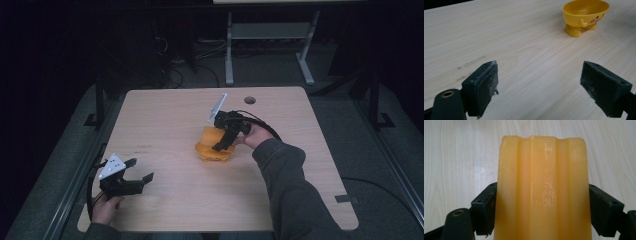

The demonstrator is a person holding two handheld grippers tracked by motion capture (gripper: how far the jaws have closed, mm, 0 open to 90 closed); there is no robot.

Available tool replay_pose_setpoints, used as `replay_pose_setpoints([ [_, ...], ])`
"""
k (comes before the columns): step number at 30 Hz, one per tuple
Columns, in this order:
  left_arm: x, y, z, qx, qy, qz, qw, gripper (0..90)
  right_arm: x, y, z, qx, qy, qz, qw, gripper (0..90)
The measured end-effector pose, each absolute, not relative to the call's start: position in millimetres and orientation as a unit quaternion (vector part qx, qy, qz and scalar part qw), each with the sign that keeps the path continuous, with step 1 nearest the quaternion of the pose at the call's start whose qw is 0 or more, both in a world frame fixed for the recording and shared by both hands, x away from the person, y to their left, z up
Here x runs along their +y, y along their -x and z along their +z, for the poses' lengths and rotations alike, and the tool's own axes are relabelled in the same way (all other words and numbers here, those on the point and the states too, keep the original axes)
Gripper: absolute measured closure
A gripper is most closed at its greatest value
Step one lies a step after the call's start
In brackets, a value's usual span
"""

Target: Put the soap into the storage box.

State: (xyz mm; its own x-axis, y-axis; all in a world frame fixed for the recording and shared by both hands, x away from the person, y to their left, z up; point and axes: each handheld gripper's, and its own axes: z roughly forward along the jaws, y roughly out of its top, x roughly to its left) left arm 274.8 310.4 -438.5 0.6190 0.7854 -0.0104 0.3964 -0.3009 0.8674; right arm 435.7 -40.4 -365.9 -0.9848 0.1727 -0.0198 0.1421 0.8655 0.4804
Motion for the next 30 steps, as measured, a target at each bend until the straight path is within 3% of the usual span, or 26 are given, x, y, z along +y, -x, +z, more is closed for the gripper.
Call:
replay_pose_setpoints([
  [30,311.2,-274.5,-438.5,0.382,-0.776,0.214,0.455,14.1,-24.6,-435.9,-392.1,0.969,-0.069,0.237,0.018,20.2],
])
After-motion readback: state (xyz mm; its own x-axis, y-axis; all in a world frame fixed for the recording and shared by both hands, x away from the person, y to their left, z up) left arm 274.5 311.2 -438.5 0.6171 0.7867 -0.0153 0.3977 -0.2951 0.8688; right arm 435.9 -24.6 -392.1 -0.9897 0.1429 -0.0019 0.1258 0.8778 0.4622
